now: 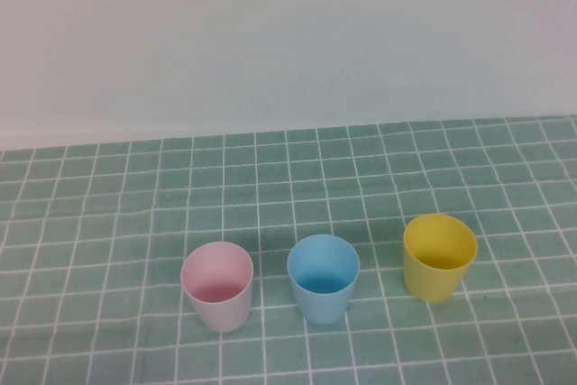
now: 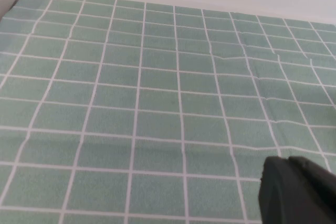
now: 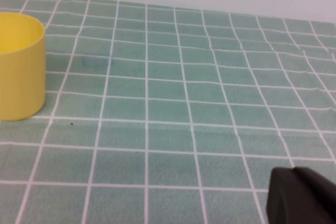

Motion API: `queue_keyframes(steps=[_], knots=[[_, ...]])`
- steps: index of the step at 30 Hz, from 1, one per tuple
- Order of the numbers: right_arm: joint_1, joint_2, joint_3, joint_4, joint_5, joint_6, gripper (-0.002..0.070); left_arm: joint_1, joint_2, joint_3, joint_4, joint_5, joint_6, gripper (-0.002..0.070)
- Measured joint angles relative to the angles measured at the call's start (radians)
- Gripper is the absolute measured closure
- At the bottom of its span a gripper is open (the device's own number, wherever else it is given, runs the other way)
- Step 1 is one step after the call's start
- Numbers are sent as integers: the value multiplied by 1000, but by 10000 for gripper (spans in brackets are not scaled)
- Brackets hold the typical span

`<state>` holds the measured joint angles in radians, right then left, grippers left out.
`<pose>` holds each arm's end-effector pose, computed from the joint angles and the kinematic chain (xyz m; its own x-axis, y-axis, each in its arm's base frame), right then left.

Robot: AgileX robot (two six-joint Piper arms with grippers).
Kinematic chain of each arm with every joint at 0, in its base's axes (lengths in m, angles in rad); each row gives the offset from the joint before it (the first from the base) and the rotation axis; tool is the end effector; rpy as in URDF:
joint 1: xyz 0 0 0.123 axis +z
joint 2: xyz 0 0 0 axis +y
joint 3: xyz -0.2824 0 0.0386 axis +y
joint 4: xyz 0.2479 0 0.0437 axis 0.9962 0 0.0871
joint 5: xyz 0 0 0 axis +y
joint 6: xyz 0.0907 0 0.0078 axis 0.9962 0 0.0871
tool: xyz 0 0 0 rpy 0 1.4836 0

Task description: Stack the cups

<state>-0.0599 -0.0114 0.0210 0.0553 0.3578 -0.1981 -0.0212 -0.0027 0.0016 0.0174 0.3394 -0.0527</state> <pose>0.0529 -0.0014 0.1744 -0.2786 -0.1293 -0.9516 0.0007 0.9909 -0.1348 0.0535 -0.0006 0.1821 -0.2488 -0.0310 -0.9681 0.0066 0.9994 -0.0337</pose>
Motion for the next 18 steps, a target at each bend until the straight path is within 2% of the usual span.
queue_keyframes(steps=[18], knots=[[0,0,0,0,0,0,678,0,0,0,12,0,0,676]])
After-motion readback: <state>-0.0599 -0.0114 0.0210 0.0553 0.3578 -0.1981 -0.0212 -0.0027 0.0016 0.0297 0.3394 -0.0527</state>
